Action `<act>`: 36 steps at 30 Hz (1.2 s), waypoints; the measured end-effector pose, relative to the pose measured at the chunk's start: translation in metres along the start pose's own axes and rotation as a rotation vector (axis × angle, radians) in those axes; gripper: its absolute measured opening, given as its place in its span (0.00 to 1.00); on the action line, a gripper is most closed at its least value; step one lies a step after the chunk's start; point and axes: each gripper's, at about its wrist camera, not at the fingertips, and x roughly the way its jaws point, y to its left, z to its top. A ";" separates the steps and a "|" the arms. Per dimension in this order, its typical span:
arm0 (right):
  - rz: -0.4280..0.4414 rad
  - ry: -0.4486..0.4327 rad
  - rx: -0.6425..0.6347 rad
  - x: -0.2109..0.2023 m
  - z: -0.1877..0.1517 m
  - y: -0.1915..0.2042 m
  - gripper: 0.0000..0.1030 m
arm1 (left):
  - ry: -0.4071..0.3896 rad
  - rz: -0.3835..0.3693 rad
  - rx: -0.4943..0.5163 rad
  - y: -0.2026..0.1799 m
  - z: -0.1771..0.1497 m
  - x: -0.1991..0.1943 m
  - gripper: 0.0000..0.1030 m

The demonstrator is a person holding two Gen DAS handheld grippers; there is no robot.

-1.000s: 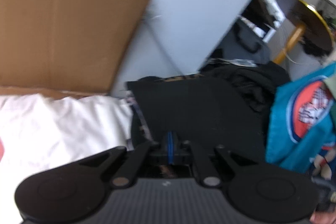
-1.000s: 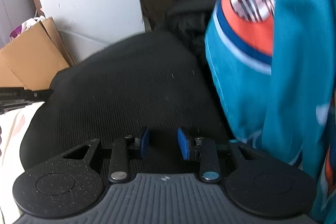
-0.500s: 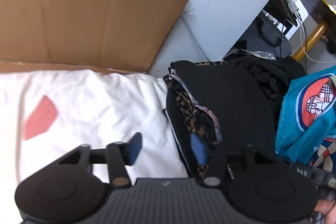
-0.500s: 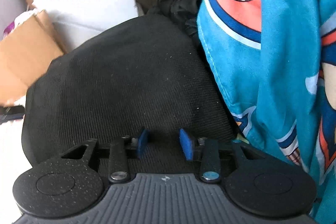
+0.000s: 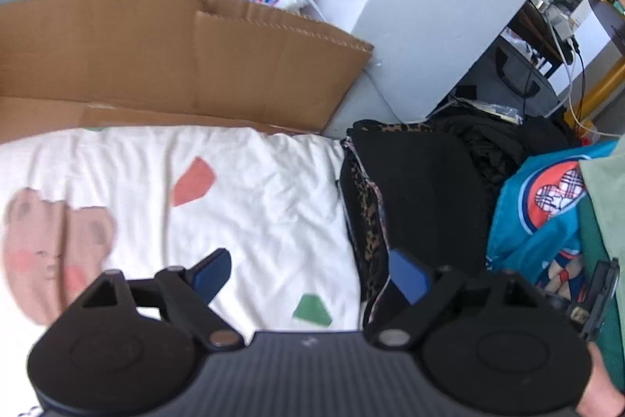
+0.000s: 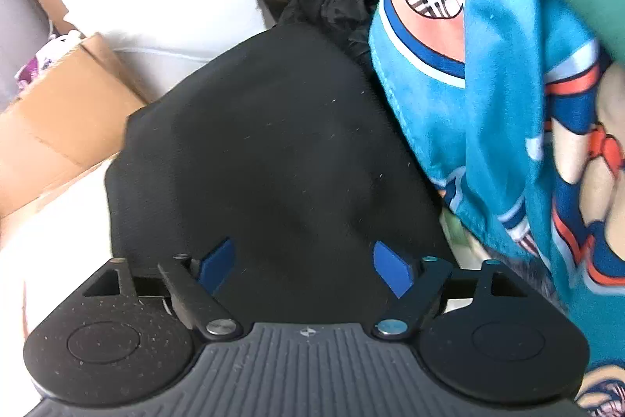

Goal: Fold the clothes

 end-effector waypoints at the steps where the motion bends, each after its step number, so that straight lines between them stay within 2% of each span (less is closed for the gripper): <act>1: 0.006 0.010 0.001 -0.008 0.000 0.002 0.84 | 0.002 0.014 0.008 -0.001 -0.001 -0.012 0.87; 4: 0.023 0.044 -0.021 -0.034 0.003 0.015 0.86 | 0.008 0.045 0.001 -0.004 -0.003 -0.050 0.92; 9: 0.048 0.098 -0.052 -0.072 0.006 0.035 0.89 | 0.031 0.053 -0.053 -0.011 -0.009 -0.099 0.92; 16: 0.070 0.096 -0.045 -0.121 0.017 0.049 0.89 | -0.012 0.074 -0.095 -0.020 -0.015 -0.155 0.95; 23: 0.064 0.098 -0.046 -0.156 0.033 0.059 0.90 | -0.029 0.105 -0.111 -0.022 -0.028 -0.199 0.98; 28: 0.059 0.115 -0.056 -0.177 0.043 0.070 0.99 | -0.050 0.161 -0.131 -0.017 -0.040 -0.221 0.99; 33: 0.084 0.121 -0.072 -0.202 0.051 0.080 0.99 | -0.054 0.133 -0.124 -0.012 -0.053 -0.242 0.99; 36: 0.089 0.129 -0.098 -0.220 0.053 0.088 0.99 | -0.021 0.153 -0.155 -0.004 -0.061 -0.249 0.99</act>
